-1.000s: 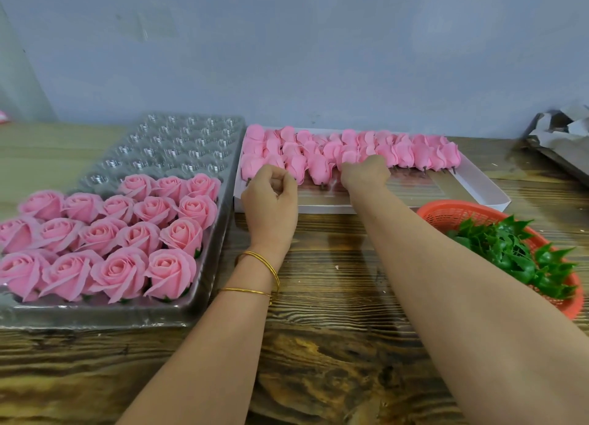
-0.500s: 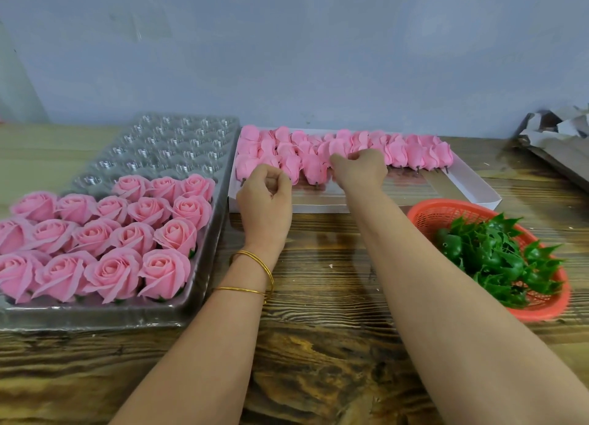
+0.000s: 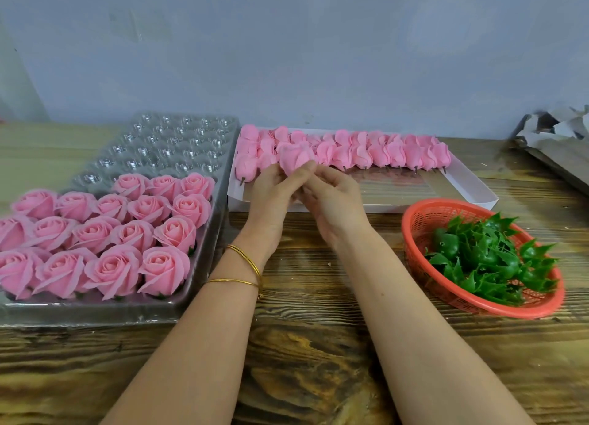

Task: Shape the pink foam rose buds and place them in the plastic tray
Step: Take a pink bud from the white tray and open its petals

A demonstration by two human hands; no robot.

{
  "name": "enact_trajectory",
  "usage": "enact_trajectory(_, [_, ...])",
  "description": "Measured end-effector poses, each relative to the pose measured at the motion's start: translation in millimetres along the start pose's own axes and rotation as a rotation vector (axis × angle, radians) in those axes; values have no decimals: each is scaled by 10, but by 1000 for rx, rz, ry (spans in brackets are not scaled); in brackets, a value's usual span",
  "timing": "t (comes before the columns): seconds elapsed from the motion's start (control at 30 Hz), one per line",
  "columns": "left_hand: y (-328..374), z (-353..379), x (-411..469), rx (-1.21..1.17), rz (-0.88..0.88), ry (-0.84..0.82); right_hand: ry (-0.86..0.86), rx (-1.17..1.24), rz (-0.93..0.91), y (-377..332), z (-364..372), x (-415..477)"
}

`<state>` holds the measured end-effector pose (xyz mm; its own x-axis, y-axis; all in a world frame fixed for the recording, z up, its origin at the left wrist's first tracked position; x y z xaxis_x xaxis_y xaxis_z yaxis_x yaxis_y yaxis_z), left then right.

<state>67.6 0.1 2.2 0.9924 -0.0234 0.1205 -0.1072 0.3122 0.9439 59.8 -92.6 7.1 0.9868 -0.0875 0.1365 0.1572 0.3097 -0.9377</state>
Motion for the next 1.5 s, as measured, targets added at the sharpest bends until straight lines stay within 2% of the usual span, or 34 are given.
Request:
enact_trajectory(0.1, [0,7,-4,19,-24,-8,-119,65,0,38,11,-27])
enact_trajectory(0.23, [-6,-16,-12,-12,-20,-14,-234,200,107,78,12,-79])
enact_trajectory(0.4, [-47,-55,8,14,-25,-9,-261,222,185,87,-11,-119])
enact_trajectory(0.6, [-36,-54,-4,21,-53,9,-279,207,174,55,-23,-131])
enact_trajectory(0.7, [-30,-57,-18,86,-13,77,-213,168,154,39,-50,-108])
enact_trajectory(0.8, [-10,-78,-27,262,71,172,-93,140,93,-2,-110,-72])
enact_trajectory(0.9, [19,-59,-41,415,168,185,-25,73,18,-47,-153,-49])
enact_trajectory(1.2, [59,64,-86,581,264,58,2,-208,-111,-23,-164,-55])
enact_trajectory(1.5, [35,50,-76,672,281,102,-34,-183,-63,27,-163,-32])
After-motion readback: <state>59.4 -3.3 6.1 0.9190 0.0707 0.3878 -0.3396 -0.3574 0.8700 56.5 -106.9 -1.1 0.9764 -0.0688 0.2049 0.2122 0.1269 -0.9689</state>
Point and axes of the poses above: each hand's wrist, its own x-axis towards the middle knuckle, its own z-axis out of the palm, y = z × x, the point moved 4 cm from there along x, towards the middle knuckle, and after that the axes turned 5 degrees about -z, right-handed, at the moved point
